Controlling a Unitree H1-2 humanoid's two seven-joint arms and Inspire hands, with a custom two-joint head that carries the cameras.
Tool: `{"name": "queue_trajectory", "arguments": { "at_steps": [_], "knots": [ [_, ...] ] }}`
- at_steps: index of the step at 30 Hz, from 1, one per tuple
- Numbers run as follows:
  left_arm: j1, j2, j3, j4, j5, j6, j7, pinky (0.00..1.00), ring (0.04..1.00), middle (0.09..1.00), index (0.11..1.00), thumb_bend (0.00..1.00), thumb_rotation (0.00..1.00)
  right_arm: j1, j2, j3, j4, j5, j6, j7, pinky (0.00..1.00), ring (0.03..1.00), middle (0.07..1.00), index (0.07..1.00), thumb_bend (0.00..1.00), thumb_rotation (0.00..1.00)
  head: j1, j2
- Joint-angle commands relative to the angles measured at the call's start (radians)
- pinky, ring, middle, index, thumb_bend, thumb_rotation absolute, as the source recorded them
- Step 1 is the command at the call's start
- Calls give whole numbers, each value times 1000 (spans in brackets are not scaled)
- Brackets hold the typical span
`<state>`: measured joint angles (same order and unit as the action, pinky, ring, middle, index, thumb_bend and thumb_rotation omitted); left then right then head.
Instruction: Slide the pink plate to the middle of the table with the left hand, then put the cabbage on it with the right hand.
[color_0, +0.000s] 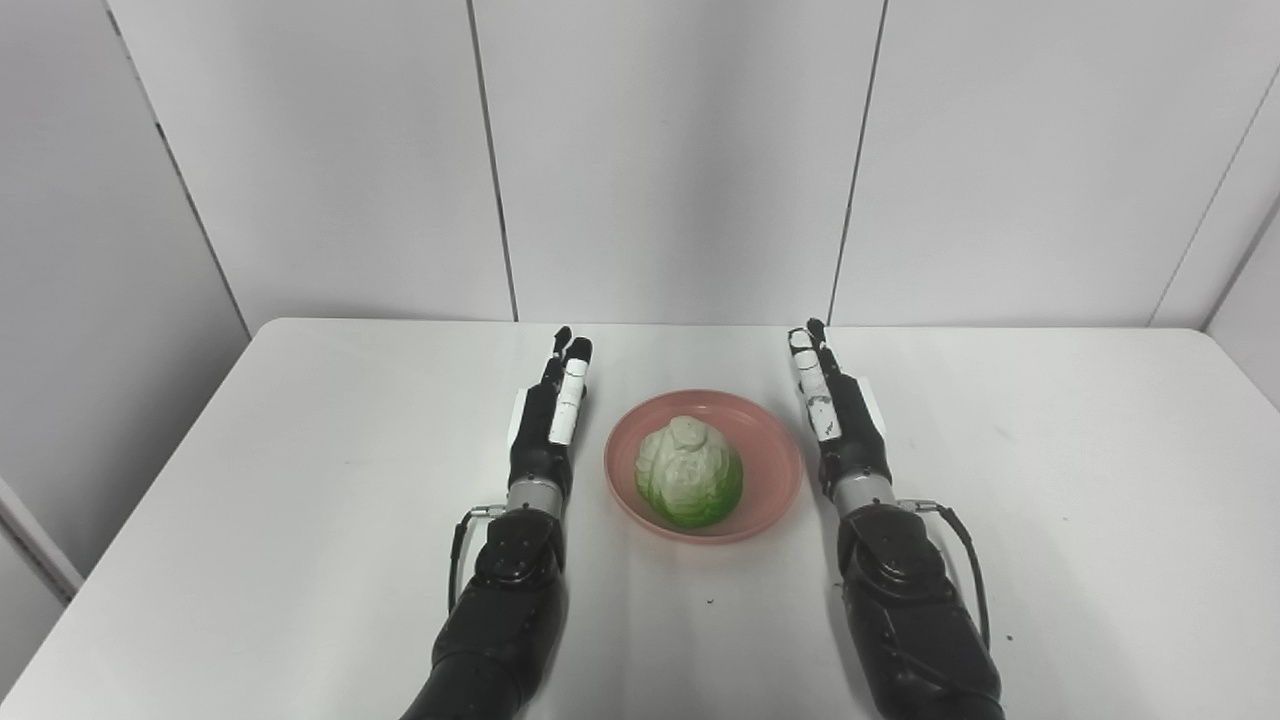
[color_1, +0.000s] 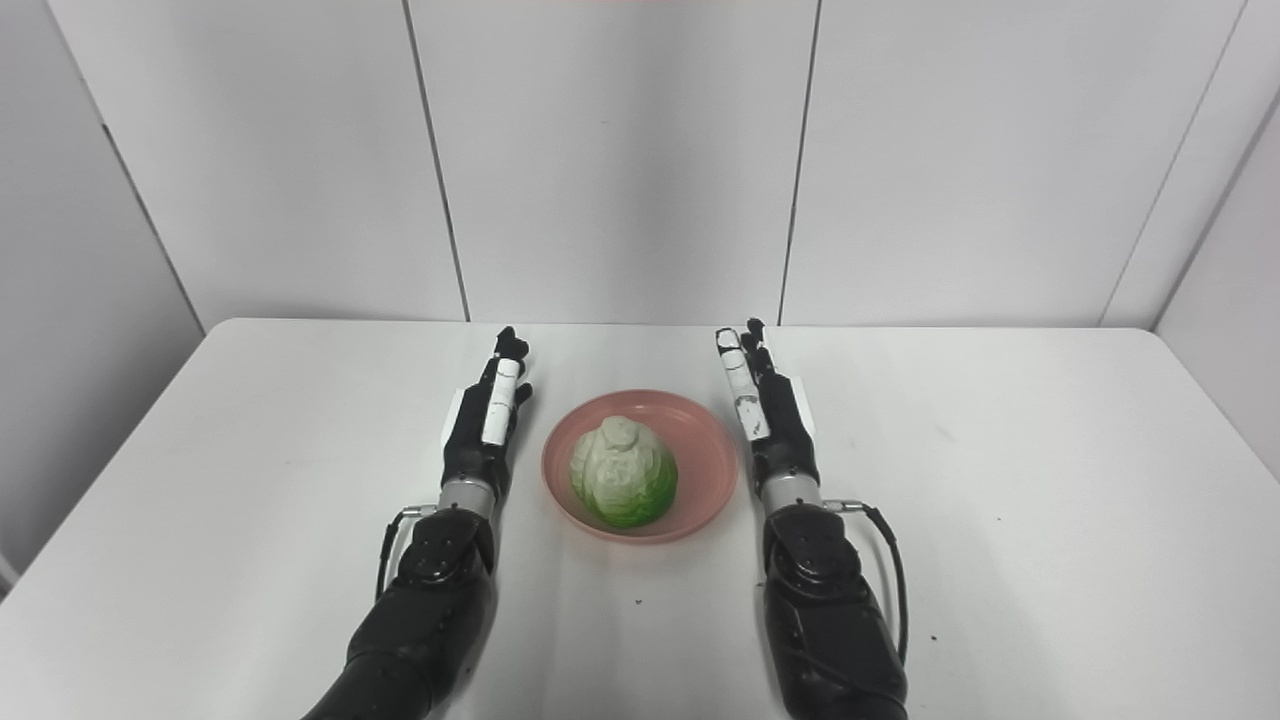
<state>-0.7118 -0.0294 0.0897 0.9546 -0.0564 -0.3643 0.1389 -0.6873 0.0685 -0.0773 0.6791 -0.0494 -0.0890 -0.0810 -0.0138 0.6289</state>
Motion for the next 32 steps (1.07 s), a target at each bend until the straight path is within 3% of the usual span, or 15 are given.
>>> {"name": "queue_trajectory", "arguments": {
  "at_steps": [1, 15, 17, 21, 32],
  "knots": [
    [-35, 6, 1, -36, 16, 0, 27, 1000, 1000, 978, 1000, 982, 961, -32, 2, 5, -11, -1, -52, -26, 1000, 995, 978, 997, 1000, 1000, -4, 6],
    [-34, -26, -2, -92, 18, 39, 97, 1000, 1000, 998, 1000, 934, 994, 12, -32, 21, -25, 14, -60, -15, 1000, 959, 945, 934, 907, 1000, 11, 8],
    [-32, -28, -5, -100, 19, 55, 99, 1000, 1000, 1000, 1000, 920, 998, 18, -27, 13, -19, 26, -90, -24, 1000, 948, 940, 932, 900, 1000, 11, 5],
    [-25, -28, -14, -119, 26, 84, 99, 1000, 1000, 1000, 1000, 930, 1000, 25, -11, -13, -4, 66, -145, -31, 970, 905, 915, 900, 884, 1000, 9, 0],
    [-25, -14, -22, -157, 23, 112, 55, 1000, 1000, 1000, 1000, 934, 1000, 24, -6, -46, 19, 156, -157, -6, 951, 921, 926, 938, 922, 1000, 0, -12]
  ]
}}
